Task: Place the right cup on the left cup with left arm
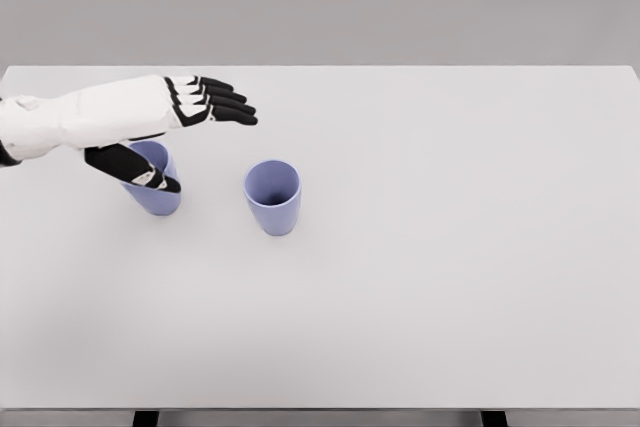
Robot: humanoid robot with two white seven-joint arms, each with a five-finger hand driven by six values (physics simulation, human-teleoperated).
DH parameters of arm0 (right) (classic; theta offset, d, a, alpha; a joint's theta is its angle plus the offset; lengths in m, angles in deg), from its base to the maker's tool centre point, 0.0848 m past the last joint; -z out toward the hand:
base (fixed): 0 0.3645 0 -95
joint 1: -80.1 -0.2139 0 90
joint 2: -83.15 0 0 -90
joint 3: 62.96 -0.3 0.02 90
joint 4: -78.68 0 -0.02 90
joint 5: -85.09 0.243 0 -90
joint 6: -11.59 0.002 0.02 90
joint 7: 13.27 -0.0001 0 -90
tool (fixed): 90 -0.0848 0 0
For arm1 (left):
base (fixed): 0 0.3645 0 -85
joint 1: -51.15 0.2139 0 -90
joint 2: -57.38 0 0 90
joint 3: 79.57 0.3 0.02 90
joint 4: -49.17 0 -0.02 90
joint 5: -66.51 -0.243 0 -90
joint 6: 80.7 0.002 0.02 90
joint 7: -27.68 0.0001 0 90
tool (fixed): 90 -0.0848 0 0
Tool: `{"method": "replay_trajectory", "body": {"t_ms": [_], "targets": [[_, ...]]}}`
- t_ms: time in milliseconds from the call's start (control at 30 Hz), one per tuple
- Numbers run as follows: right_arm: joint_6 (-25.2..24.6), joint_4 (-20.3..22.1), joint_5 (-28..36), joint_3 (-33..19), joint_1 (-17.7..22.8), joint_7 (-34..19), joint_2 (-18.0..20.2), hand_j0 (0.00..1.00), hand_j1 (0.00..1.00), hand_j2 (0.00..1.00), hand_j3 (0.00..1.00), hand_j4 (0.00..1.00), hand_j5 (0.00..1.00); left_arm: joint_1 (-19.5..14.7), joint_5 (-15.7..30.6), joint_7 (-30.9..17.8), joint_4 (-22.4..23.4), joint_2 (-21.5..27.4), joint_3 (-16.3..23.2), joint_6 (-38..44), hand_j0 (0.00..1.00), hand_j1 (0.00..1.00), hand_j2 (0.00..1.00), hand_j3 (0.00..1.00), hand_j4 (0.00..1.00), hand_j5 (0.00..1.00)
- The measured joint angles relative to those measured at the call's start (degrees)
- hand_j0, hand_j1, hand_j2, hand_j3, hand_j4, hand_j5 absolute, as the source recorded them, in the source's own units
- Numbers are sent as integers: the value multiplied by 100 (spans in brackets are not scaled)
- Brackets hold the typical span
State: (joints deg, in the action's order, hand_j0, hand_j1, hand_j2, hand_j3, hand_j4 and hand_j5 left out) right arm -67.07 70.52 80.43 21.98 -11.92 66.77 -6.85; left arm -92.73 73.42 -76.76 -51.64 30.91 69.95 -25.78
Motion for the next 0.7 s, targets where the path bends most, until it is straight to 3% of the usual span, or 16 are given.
{"method": "replay_trajectory", "body": {"t_ms": [100,200,267,533,700], "targets": [[-3,-10,21,-16,18,4,0,100,100,100,100,100,100,-237,7,0,-1,-90,30,0,100,100,100,100,100,100],[-2,-10,27,-12,18,5,0,100,100,100,100,100,100,-862,113,1,51,-187,116,4,100,100,100,100,100,100],[-2,-13,32,-15,18,5,0,100,100,100,100,100,100,-1317,180,2,82,-289,462,6,100,100,100,100,100,100],[-2,-16,32,-5,18,5,0,100,100,100,100,100,100,-1485,202,37,138,-486,1444,0,100,100,100,100,100,100],[-2,-16,34,2,18,5,0,100,100,100,100,100,100,-1485,-7,-127,134,-547,1643,1,100,100,100,100,100,100]]}}
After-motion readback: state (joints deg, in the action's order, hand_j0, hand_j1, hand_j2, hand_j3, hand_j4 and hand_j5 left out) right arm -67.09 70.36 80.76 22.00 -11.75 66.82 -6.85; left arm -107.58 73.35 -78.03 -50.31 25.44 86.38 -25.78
